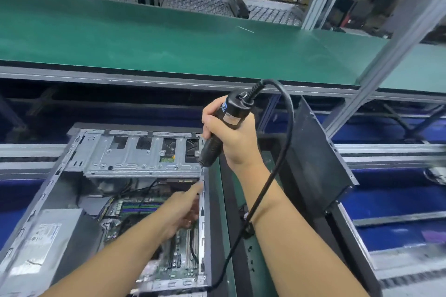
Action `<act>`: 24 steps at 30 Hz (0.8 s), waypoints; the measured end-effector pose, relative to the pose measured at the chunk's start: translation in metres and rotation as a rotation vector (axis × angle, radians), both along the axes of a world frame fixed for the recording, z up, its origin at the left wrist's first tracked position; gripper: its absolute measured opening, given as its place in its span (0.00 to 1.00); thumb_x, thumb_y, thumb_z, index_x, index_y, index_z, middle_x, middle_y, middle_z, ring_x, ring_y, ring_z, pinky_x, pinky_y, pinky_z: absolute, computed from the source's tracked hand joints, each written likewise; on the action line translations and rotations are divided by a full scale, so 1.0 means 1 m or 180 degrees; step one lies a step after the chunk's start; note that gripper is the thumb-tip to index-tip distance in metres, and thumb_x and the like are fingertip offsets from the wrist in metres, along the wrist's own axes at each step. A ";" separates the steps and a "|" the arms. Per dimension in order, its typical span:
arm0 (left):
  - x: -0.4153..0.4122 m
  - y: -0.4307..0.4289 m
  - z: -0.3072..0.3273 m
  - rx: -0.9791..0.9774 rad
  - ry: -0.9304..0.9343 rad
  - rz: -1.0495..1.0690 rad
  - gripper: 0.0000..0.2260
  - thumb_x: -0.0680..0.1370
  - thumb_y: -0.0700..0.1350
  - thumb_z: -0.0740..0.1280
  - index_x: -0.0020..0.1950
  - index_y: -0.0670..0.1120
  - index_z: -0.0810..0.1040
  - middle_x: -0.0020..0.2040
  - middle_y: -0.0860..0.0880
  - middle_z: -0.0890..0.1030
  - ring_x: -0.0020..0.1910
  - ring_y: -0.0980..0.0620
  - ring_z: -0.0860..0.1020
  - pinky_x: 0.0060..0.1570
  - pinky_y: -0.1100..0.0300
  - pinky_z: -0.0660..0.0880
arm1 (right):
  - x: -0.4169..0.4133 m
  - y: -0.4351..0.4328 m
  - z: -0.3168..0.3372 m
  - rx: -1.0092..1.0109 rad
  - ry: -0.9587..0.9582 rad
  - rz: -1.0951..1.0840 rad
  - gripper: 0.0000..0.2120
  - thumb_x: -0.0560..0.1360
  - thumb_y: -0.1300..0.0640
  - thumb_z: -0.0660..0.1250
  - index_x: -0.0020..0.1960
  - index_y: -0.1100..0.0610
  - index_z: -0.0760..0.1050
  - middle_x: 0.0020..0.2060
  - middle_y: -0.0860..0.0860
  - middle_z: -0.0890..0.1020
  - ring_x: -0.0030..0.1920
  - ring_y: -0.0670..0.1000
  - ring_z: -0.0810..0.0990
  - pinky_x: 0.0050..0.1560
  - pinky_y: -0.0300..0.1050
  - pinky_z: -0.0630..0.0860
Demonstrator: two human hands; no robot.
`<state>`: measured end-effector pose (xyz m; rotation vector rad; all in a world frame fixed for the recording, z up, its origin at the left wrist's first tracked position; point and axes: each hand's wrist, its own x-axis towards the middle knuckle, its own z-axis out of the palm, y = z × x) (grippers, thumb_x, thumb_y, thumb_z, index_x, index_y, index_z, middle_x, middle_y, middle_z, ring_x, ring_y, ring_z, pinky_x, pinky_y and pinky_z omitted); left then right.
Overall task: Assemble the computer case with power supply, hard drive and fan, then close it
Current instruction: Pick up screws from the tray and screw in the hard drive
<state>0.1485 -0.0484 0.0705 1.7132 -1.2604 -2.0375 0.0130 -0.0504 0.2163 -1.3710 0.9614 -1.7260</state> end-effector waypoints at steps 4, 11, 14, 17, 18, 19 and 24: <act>-0.014 0.013 0.017 -0.1140 -0.1144 -0.1243 0.40 0.68 0.76 0.61 0.67 0.47 0.69 0.53 0.53 0.78 0.47 0.53 0.79 0.40 0.59 0.74 | -0.010 0.022 0.003 0.0010 0.0009 0.0016 0.05 0.72 0.72 0.66 0.44 0.64 0.76 0.33 0.58 0.77 0.31 0.55 0.75 0.39 0.51 0.75; -0.035 0.040 -0.002 -0.2220 -0.1612 -0.0667 0.14 0.83 0.50 0.59 0.43 0.43 0.64 0.43 0.41 0.76 0.47 0.39 0.77 0.41 0.53 0.67 | -0.031 0.064 0.006 -0.0131 0.0109 0.0040 0.06 0.71 0.71 0.66 0.43 0.63 0.76 0.36 0.59 0.77 0.31 0.52 0.76 0.38 0.47 0.76; -0.041 0.041 -0.003 -0.2308 -0.1566 -0.0443 0.14 0.83 0.48 0.59 0.40 0.44 0.64 0.38 0.45 0.73 0.40 0.42 0.74 0.38 0.53 0.64 | -0.038 0.080 0.005 -0.0147 0.0186 0.0079 0.06 0.71 0.71 0.66 0.43 0.62 0.77 0.36 0.59 0.77 0.31 0.51 0.76 0.37 0.46 0.76; -0.048 0.037 -0.004 -0.2184 -0.1501 -0.0331 0.12 0.83 0.48 0.59 0.43 0.42 0.67 0.42 0.43 0.76 0.40 0.43 0.74 0.38 0.52 0.66 | -0.040 0.094 0.004 -0.0164 0.0175 0.0025 0.08 0.71 0.66 0.68 0.41 0.53 0.78 0.36 0.58 0.78 0.31 0.51 0.76 0.37 0.46 0.76; -0.051 0.035 -0.004 -0.2140 -0.1444 -0.0308 0.12 0.83 0.48 0.58 0.46 0.41 0.69 0.45 0.41 0.78 0.42 0.42 0.75 0.40 0.52 0.67 | -0.040 0.098 0.005 -0.0168 0.0178 0.0023 0.08 0.71 0.64 0.68 0.41 0.50 0.78 0.36 0.57 0.78 0.31 0.51 0.76 0.37 0.45 0.76; -0.052 0.033 -0.004 -0.2105 -0.1420 -0.0316 0.12 0.83 0.48 0.58 0.49 0.39 0.70 0.47 0.40 0.78 0.45 0.41 0.76 0.41 0.52 0.68 | -0.040 0.103 0.006 -0.0167 0.0202 0.0029 0.09 0.72 0.62 0.68 0.41 0.48 0.78 0.36 0.56 0.78 0.31 0.50 0.77 0.38 0.45 0.76; -0.045 0.032 -0.003 -0.2053 -0.1380 -0.0466 0.19 0.82 0.57 0.57 0.54 0.39 0.69 0.50 0.40 0.78 0.47 0.41 0.77 0.41 0.53 0.69 | -0.030 0.120 0.012 -0.0027 0.0461 -0.0146 0.04 0.72 0.60 0.69 0.42 0.52 0.78 0.36 0.53 0.79 0.33 0.53 0.77 0.39 0.50 0.77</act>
